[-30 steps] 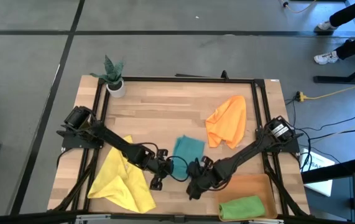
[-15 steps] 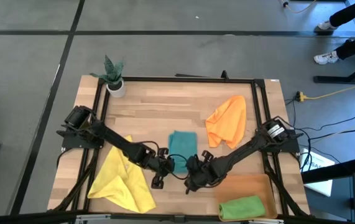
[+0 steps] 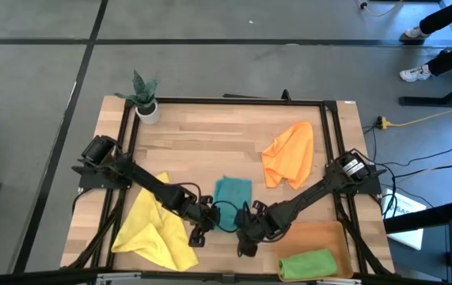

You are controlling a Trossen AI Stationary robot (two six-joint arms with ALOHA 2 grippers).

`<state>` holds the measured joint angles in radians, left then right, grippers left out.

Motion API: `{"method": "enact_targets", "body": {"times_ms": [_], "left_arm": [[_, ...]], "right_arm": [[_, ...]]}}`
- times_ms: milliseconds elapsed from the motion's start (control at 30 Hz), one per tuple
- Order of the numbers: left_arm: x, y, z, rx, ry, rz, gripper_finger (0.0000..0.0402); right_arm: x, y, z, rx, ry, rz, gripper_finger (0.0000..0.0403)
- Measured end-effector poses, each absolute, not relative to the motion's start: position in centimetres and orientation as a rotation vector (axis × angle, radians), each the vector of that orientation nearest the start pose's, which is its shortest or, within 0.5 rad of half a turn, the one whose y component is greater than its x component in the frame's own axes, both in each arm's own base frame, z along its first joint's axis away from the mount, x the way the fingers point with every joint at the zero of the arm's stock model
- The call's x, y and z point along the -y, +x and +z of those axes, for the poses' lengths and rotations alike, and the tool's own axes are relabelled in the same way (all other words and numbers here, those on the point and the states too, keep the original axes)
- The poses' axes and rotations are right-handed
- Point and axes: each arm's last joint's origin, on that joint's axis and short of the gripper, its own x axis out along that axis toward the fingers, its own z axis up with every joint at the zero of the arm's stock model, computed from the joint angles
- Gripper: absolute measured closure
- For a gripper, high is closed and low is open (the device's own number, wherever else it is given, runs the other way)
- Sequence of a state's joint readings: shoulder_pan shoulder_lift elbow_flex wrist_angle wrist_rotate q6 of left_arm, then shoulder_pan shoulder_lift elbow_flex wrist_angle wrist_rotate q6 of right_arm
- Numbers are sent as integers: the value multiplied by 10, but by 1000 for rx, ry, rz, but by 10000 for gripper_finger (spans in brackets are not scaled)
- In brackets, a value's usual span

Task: Roll microfiber towels into tight, uniform cylinder then place into a basket
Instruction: Roll the blue microfiber towel

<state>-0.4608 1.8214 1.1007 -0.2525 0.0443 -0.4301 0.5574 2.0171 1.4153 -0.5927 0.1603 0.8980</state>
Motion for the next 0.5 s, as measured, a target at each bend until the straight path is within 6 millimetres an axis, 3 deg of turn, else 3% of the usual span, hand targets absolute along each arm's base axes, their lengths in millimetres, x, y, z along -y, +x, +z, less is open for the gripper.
{"method": "enact_targets", "body": {"times_ms": [100, 200, 500], "left_arm": [[170, 321, 163, -1064, -212, -308, 401], [177, 318, 163, -1048, -180, -303, 401], [179, 316, 163, -1029, -149, -265, 401]], "right_arm": [[-222, 348, 175, -1127, 316, -105, 391], [-226, 347, 180, -1067, 268, -148, 391], [-221, 343, 171, -999, 295, -308, 391]]}}
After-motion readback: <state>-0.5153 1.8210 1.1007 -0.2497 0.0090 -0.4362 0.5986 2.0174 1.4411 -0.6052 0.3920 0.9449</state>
